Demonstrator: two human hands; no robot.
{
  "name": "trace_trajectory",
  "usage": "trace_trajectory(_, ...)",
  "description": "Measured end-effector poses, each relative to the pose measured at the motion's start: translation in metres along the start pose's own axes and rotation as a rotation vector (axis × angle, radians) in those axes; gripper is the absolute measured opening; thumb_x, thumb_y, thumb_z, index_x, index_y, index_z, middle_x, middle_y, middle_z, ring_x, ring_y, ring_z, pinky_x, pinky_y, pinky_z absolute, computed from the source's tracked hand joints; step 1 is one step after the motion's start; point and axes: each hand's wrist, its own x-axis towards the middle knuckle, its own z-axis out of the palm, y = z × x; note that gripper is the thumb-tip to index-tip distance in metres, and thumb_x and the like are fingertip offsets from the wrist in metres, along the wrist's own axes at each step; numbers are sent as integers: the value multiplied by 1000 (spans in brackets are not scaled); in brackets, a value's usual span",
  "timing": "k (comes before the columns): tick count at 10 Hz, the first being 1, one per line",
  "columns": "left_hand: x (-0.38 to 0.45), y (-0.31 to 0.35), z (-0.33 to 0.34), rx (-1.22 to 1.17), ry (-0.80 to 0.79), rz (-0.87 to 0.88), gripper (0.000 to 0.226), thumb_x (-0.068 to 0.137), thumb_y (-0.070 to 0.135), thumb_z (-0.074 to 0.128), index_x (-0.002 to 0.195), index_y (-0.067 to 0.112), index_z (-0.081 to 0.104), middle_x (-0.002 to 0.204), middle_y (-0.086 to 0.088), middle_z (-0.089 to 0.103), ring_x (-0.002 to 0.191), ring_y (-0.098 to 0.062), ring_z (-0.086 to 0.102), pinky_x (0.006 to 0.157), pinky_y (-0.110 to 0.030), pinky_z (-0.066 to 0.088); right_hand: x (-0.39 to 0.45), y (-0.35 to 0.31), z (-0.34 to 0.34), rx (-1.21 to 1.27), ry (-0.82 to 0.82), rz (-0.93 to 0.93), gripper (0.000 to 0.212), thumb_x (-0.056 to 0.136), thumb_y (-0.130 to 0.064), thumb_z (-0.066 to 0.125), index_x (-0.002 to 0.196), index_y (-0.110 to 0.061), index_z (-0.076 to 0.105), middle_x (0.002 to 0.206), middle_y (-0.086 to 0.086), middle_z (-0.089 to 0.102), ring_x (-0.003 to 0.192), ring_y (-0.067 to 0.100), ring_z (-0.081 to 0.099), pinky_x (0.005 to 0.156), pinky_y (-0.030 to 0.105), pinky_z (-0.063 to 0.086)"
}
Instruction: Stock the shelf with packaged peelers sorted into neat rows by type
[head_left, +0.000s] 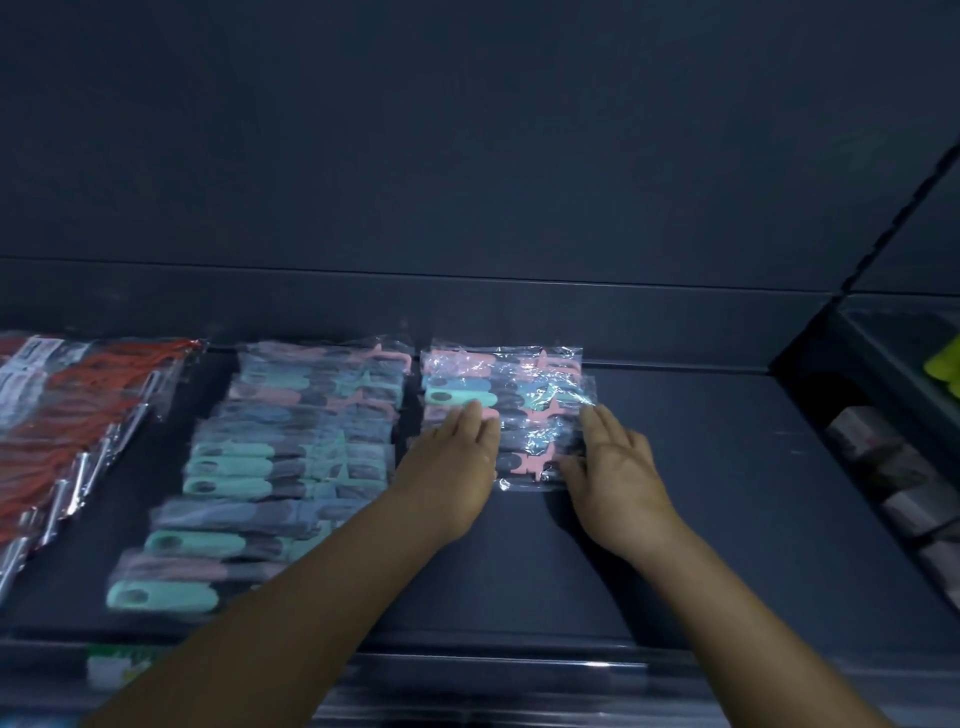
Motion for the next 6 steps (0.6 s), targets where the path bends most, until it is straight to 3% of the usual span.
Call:
trace_trajectory(1,-5,4,0,-3,-36,-37,59,100,9,35,150,8,4,158,-16,0,146,-30,3,115,-43,23,-2,0,5,-18,-33,-31,59,96,-22,38,150,-14,14,159,-1,12,137,24,18,116,33,20)
trace_trajectory(3,-10,7,-4,-20,-14,-54,56,97,5,30,150,6,9,157,-15,5,145,-25,8,114,-42,25,1,4,6,-27,-29,-62,59,96,-23,39,149,-14,15,158,-1,14,138,24,18,116,34,20)
trace_trajectory(4,-10,4,4,-54,130,-34,54,97,9,35,148,8,17,152,-9,19,140,-24,21,110,-36,29,0,4,3,-53,5,-88,59,95,-27,41,148,-16,17,157,-2,17,138,23,19,114,34,21)
trace_trajectory(6,-35,-7,-9,-200,272,-93,55,93,9,46,145,14,28,150,0,27,135,-19,36,107,-31,36,-9,-8,-10,59,108,-213,52,95,-25,46,145,-18,31,151,-4,33,135,19,27,112,26,22)
